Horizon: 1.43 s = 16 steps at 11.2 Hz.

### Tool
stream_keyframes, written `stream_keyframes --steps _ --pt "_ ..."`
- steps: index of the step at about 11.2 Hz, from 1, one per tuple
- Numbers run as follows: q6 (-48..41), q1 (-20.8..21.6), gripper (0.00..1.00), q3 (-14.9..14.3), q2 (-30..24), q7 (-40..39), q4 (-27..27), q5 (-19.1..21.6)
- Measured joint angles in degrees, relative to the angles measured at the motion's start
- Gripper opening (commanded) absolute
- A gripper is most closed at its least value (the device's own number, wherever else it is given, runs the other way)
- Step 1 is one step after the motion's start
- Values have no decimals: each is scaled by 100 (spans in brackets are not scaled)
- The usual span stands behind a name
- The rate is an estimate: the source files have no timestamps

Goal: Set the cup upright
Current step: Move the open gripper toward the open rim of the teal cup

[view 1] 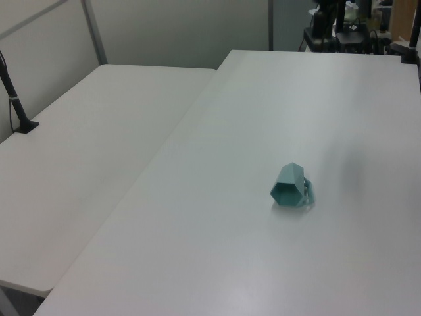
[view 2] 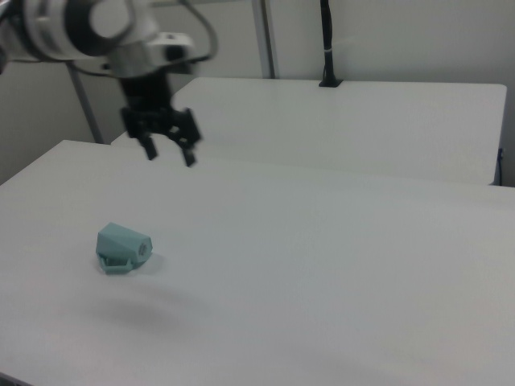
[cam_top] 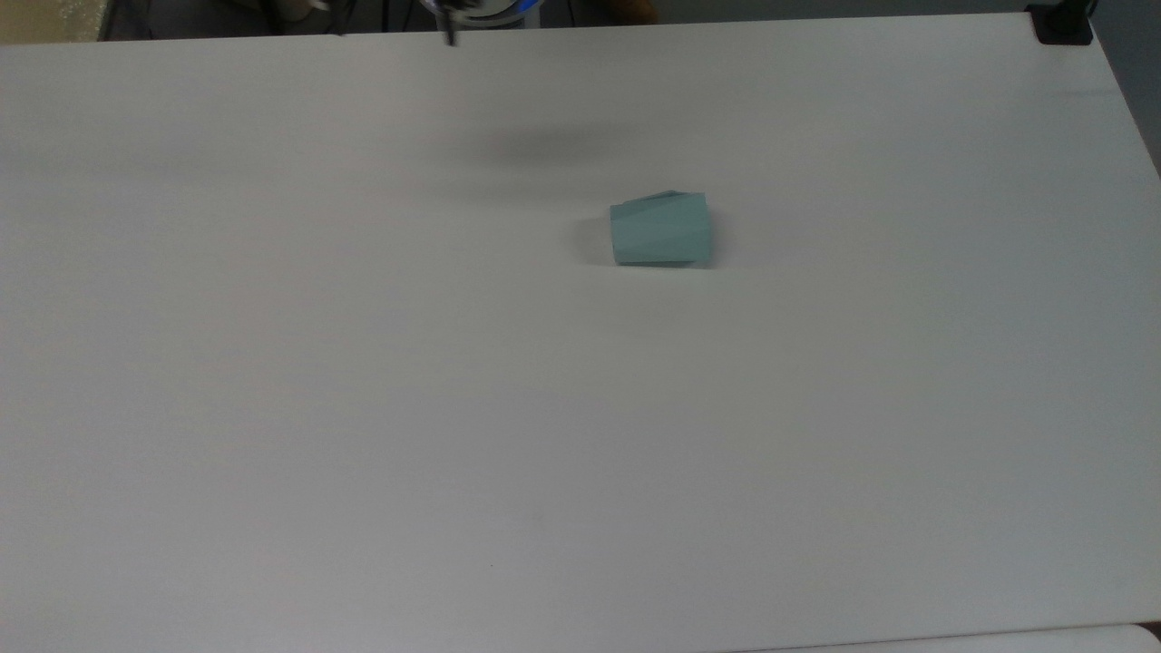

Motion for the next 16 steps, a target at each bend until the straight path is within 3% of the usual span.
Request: stream_keyframes --steps 3,5,9,12,16 --pt "-535 1347 100 156 1077 1413 901 -895" --pt "-761 1959 100 157 1758 1995 1467 -1475" --pt "-1080 3069 100 156 2463 2480 1748 -2923" --pt "-1289 3655 100 151 2871 2680 1786 -3474" --pt "-1299 4103 100 150 3481 2861 1789 -3636"
